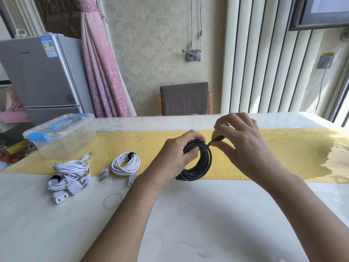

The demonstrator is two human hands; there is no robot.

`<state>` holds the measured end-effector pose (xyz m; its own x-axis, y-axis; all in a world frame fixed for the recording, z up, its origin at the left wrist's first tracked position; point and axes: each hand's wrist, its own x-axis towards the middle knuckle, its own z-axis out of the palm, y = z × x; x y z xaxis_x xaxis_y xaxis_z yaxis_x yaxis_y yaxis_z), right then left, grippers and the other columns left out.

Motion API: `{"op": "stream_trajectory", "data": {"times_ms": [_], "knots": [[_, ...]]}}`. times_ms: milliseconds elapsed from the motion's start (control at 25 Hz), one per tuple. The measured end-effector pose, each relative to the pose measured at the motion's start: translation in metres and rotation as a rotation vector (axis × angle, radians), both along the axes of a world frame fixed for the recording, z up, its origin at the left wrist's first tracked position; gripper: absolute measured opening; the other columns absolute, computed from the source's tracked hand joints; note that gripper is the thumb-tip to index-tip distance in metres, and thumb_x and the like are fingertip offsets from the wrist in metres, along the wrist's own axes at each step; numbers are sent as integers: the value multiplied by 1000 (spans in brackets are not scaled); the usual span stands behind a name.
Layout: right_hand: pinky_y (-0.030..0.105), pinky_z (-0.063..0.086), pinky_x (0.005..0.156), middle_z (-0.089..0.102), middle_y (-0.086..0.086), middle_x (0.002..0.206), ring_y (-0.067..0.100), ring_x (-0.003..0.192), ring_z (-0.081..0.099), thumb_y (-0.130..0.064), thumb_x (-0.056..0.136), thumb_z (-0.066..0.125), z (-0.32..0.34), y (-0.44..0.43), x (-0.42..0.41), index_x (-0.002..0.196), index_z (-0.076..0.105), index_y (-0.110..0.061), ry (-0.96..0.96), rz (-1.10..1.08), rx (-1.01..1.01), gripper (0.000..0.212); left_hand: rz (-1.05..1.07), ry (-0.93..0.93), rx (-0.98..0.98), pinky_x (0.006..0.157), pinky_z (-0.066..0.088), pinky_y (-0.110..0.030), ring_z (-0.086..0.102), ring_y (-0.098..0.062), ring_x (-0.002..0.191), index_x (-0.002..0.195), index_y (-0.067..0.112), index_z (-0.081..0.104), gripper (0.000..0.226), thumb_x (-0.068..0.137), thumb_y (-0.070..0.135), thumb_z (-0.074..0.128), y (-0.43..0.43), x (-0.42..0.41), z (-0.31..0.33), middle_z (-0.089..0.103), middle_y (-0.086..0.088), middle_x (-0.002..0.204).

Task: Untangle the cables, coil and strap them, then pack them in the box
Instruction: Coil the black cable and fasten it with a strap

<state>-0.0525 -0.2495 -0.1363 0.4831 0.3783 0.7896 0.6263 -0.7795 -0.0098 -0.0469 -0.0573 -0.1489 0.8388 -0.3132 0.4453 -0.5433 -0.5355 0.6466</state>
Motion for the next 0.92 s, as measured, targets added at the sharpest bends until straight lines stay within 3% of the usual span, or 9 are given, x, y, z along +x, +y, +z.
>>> {"op": "stream_trajectory", "data": {"times_ms": [160, 320, 480, 560, 720, 840, 920], "knots": [[29, 27, 83, 58, -6, 96, 20, 99, 44, -36, 91, 46, 4, -8, 2, 87, 62, -17, -9, -34, 20, 26, -55, 53, 2, 74, 45, -16, 61, -5, 79, 104, 28, 56, 17, 92, 15, 57, -8, -7, 1, 69, 10, 95], [31, 27, 83, 59, -7, 94, 21, 99, 45, -35, 90, 47, 4, -15, 5, 86, 62, -17, 1, -52, 34, 24, -101, 84, 0, 80, 47, -16, 63, -1, 89, 107, 24, 55, 17, 91, 18, 59, -18, -13, 2, 70, 11, 102], [31, 28, 82, 59, -6, 94, 18, 98, 43, -38, 91, 45, 3, -16, 6, 87, 63, -17, 23, -43, 71, 28, -80, 114, -59, 83, 44, -9, 62, 3, 95, 126, 27, 50, 39, 90, 19, 61, -19, -14, 2, 67, 15, 110], [31, 29, 82, 59, -6, 94, 16, 98, 43, -38, 91, 45, 4, -16, 6, 88, 63, -17, 20, -29, 102, 28, -76, 87, -60, 82, 44, -8, 62, 3, 94, 123, 24, 57, 34, 90, 16, 60, -18, -12, 2, 68, 13, 107], [33, 33, 83, 59, -5, 93, 16, 97, 44, -38, 92, 44, 3, -14, 5, 89, 62, -16, 23, -8, 142, 29, -100, 52, -60, 75, 41, -7, 61, 4, 86, 110, 19, 66, 23, 91, 11, 58, -18, -13, 3, 69, 14, 95], [36, 38, 84, 59, -7, 94, 13, 96, 43, -38, 92, 45, 4, -15, 4, 90, 62, -17, 38, 38, 181, 27, -119, 83, -108, 62, 38, -8, 55, 6, 63, 105, 17, 65, 17, 92, 9, 56, -16, -13, 4, 64, 19, 80], [37, 40, 84, 59, -8, 94, 11, 96, 41, -38, 92, 46, 6, -17, 3, 90, 61, -18, 55, 76, 193, 25, -117, 98, -144, 57, 36, -16, 44, 0, 50, 102, 21, 63, 16, 94, 10, 54, -14, -11, 4, 65, 6, 81]]}}
